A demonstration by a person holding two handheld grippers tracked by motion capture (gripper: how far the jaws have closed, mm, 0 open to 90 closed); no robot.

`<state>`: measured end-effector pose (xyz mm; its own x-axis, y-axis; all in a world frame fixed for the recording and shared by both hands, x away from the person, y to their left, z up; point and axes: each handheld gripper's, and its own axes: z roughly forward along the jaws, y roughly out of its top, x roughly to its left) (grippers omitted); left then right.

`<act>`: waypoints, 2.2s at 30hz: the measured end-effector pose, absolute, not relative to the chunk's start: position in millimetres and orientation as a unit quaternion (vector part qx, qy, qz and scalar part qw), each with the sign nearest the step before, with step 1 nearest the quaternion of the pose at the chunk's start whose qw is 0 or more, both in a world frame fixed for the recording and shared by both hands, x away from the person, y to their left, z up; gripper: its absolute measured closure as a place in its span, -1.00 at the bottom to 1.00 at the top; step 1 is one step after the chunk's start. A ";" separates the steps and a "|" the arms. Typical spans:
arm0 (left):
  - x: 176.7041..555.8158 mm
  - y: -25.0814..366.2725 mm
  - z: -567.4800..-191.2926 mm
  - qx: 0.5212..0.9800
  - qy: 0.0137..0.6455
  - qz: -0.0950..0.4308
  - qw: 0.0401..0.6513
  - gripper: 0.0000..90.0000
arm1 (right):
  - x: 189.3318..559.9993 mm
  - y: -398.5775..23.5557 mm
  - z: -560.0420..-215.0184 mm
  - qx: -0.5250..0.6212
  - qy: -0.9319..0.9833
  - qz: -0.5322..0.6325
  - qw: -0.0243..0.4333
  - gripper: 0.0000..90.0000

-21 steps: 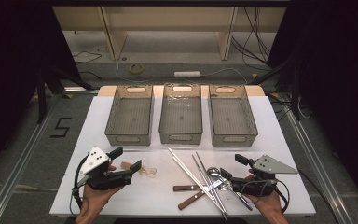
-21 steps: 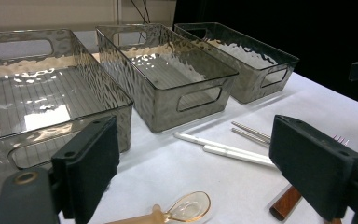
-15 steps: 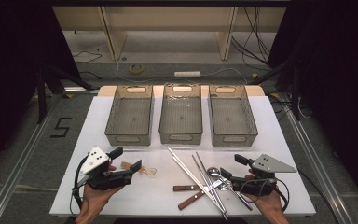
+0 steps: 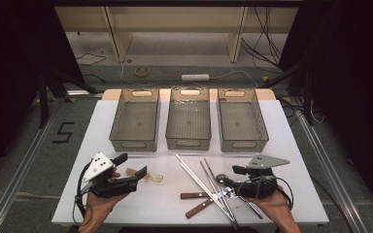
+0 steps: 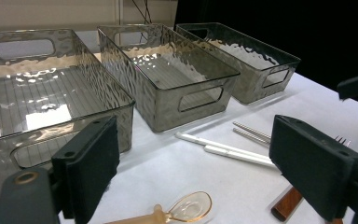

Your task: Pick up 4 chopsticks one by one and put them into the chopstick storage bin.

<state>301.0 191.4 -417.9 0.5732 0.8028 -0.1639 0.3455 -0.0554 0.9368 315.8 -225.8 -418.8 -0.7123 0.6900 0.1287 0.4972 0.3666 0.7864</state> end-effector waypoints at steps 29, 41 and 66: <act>300.7 191.3 -417.7 0.699 0.411 0.209 0.547 -0.65 | 361.4 -151.4 -454.5 0.339 0.897 0.282 0.023 0.51; 300.6 191.9 -417.4 0.695 0.412 0.207 0.552 -0.66 | 364.8 -144.6 -460.4 0.344 0.901 0.264 0.010 0.68; 300.2 191.5 -417.1 0.695 0.409 0.207 0.554 -0.66 | 368.8 -132.9 -470.2 0.387 0.889 0.246 0.004 0.88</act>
